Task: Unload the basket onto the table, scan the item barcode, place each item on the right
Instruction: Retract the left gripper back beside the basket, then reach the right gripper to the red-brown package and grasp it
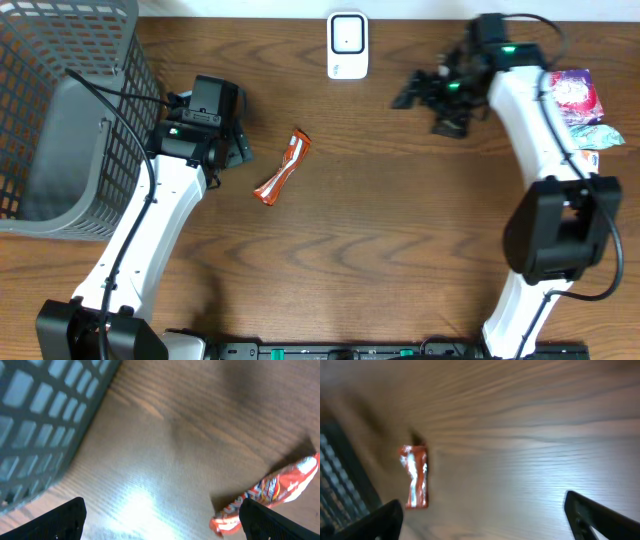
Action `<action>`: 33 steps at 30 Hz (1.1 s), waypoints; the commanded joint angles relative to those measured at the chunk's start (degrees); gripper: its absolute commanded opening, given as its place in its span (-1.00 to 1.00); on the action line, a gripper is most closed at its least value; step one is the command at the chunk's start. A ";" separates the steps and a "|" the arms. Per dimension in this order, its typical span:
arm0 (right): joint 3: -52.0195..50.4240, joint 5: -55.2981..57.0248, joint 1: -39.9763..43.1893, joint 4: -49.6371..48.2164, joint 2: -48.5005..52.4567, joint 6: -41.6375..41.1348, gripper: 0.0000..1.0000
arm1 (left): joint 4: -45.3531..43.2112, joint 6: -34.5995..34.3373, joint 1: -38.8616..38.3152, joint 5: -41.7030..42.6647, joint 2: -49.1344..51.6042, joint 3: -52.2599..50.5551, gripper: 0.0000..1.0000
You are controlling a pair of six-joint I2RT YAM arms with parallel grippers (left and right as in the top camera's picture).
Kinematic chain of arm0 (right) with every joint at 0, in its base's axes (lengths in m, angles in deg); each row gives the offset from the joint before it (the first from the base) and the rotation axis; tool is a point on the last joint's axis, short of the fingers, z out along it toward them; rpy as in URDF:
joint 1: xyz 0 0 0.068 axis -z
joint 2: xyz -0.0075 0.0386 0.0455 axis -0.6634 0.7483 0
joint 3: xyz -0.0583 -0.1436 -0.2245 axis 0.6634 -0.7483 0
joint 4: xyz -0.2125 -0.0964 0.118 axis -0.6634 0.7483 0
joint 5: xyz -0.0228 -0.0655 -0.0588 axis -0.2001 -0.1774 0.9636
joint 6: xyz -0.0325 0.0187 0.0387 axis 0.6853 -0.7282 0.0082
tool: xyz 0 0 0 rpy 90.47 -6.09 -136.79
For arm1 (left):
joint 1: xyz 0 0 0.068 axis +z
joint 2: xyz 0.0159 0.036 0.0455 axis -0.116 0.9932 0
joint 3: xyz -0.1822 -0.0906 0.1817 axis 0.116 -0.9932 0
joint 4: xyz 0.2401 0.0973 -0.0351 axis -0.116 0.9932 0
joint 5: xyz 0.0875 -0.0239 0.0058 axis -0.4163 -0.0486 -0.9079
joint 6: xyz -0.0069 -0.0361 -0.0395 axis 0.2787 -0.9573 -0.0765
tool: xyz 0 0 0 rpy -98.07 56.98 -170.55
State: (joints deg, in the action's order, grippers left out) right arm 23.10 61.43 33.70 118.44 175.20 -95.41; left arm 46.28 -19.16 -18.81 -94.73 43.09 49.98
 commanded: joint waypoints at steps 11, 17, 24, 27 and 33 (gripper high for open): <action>0.07 11.58 -23.08 -11.82 0.39 -20.68 0.70 | 4.35 -10.10 4.48 2.67 -0.11 -2.16 0.96; 0.07 17.92 -27.34 -13.00 2.01 -32.00 0.57 | 6.58 -10.10 4.52 2.67 -0.11 -2.16 0.96; 0.07 17.11 -30.56 -15.69 8.68 -34.93 0.55 | 7.43 -10.10 4.52 2.64 -0.11 -2.16 0.96; 0.07 16.98 -31.41 -16.76 11.78 -36.09 0.50 | 7.43 -10.10 4.52 2.64 -0.11 -2.16 0.96; 0.07 14.47 -32.37 -18.16 15.56 -36.79 0.43 | 7.43 -10.08 4.52 2.64 -0.11 -2.16 0.96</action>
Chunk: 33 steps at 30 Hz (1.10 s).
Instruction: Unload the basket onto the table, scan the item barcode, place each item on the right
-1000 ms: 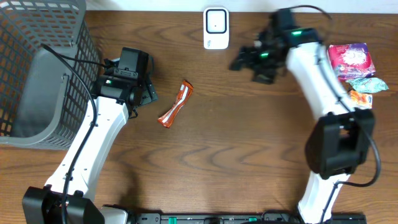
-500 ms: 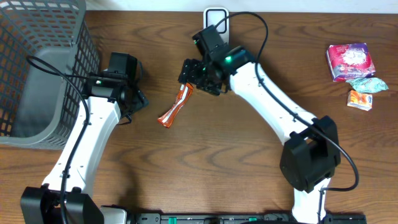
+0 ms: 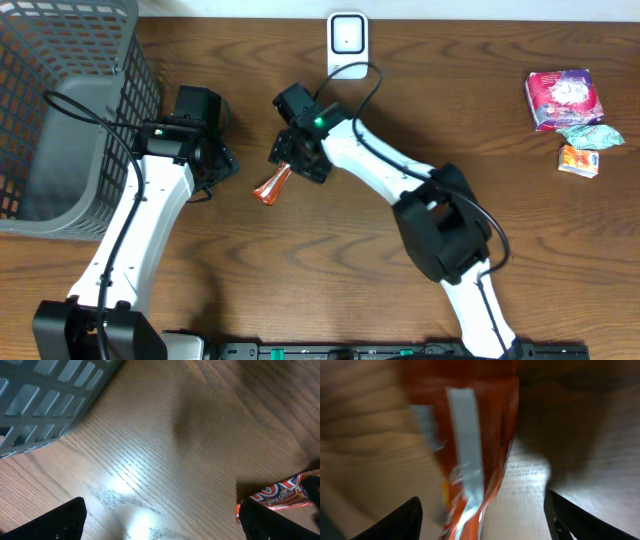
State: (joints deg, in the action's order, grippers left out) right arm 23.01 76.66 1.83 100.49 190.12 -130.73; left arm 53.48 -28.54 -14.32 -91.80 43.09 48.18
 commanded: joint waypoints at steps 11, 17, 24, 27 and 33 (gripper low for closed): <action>0.31 -2.10 0.37 2.58 1.33 2.01 -0.98 | 0.24 -0.70 0.04 -0.28 -0.11 -0.37 0.96; 0.33 -15.30 5.90 4.76 -1.38 15.28 -0.98 | 0.24 -0.72 0.04 -0.28 -0.11 -0.37 0.96; -1.36 -30.75 15.10 15.30 -1.44 43.47 -0.97 | 0.24 -0.72 0.04 -0.28 -0.11 -0.37 0.95; -5.42 -34.60 18.51 15.61 -1.44 48.04 -0.98 | 0.24 -0.72 0.04 -0.28 -0.11 -0.37 0.96; -21.18 -49.81 25.51 0.33 -1.44 49.11 -0.98 | 0.24 -0.70 0.04 -0.28 -0.11 -0.37 0.96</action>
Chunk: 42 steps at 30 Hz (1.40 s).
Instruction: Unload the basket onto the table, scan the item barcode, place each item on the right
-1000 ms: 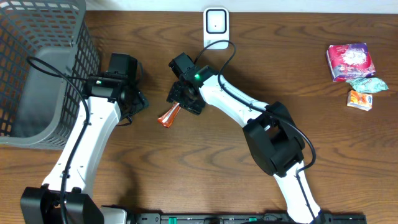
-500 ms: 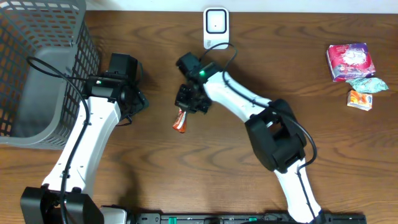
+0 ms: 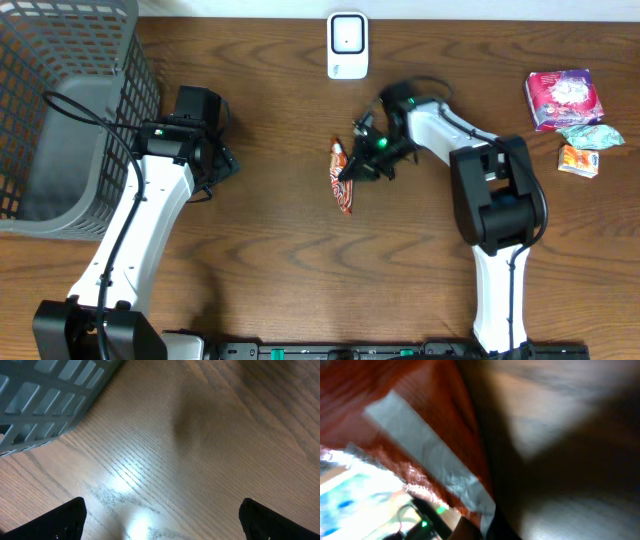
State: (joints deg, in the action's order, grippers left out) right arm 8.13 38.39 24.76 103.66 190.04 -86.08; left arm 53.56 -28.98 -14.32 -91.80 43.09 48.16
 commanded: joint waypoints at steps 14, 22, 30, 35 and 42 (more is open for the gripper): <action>2.62 21.57 15.13 21.70 -9.25 8.81 -0.13 | 0.15 -0.28 0.04 -0.28 -0.11 -0.35 0.96; 6.82 24.48 4.39 20.92 -19.71 6.78 0.66 | 0.15 -0.28 0.04 -0.28 -0.11 -0.35 0.96; 6.51 43.30 -12.26 13.81 -18.03 -8.68 0.33 | 0.15 -0.28 0.04 -0.28 -0.11 -0.35 0.96; 6.51 45.75 -19.56 10.45 -14.84 -6.25 0.27 | 0.15 -0.28 0.04 -0.28 -0.11 -0.35 0.96; 6.49 60.04 -24.76 14.29 -10.40 -6.78 0.28 | 0.15 -0.28 0.04 -0.28 -0.11 -0.35 0.96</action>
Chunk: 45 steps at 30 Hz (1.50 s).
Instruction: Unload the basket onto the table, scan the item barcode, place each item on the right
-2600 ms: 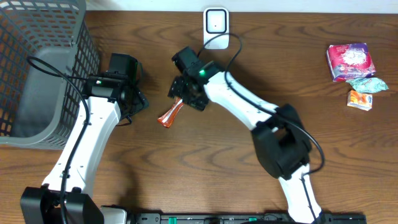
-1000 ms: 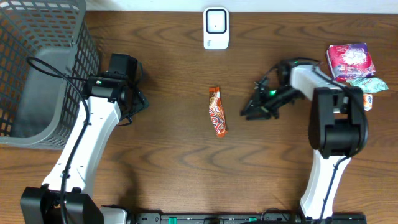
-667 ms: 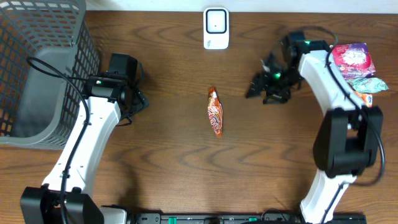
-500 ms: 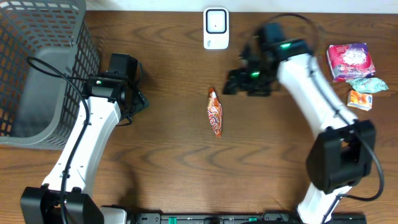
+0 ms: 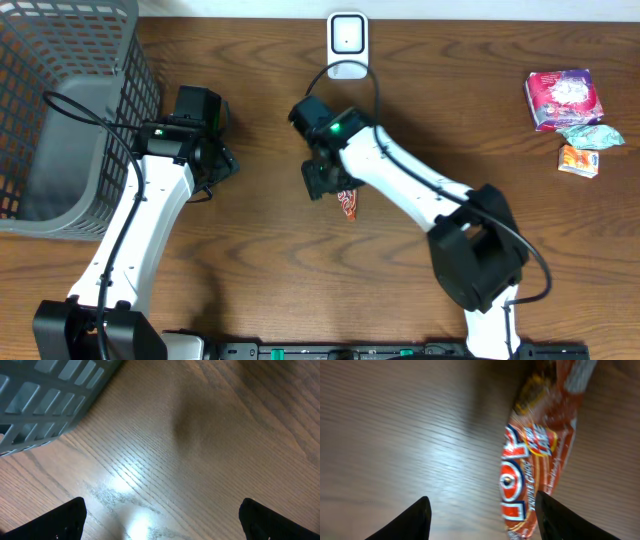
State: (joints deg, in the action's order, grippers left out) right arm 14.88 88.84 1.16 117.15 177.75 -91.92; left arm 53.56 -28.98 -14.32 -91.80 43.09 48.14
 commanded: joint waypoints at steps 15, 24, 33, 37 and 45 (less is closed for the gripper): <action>-0.44 7.61 0.74 -3.06 8.15 -0.31 0.89 | 0.15 -0.28 0.04 -0.28 -0.11 -0.33 0.96; -0.90 -1.46 5.57 -3.85 8.26 1.49 -0.28 | 0.15 -0.28 0.04 -0.28 -0.11 -0.33 0.96; 3.34 -5.53 9.88 -0.79 8.22 1.55 -0.98 | 0.15 -0.28 0.04 -0.28 -0.11 -0.33 0.96; 8.04 -15.10 13.94 3.10 8.22 5.81 -0.98 | 0.15 -0.28 0.04 -0.28 -0.11 -0.33 0.96; 4.74 -37.05 24.04 4.33 8.26 15.56 -0.98 | 0.15 -0.28 0.04 -0.28 -0.11 -0.33 0.96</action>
State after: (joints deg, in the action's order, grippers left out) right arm 22.12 62.48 22.73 121.37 185.43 -81.18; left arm 53.54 -29.00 -14.32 -91.80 43.09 48.14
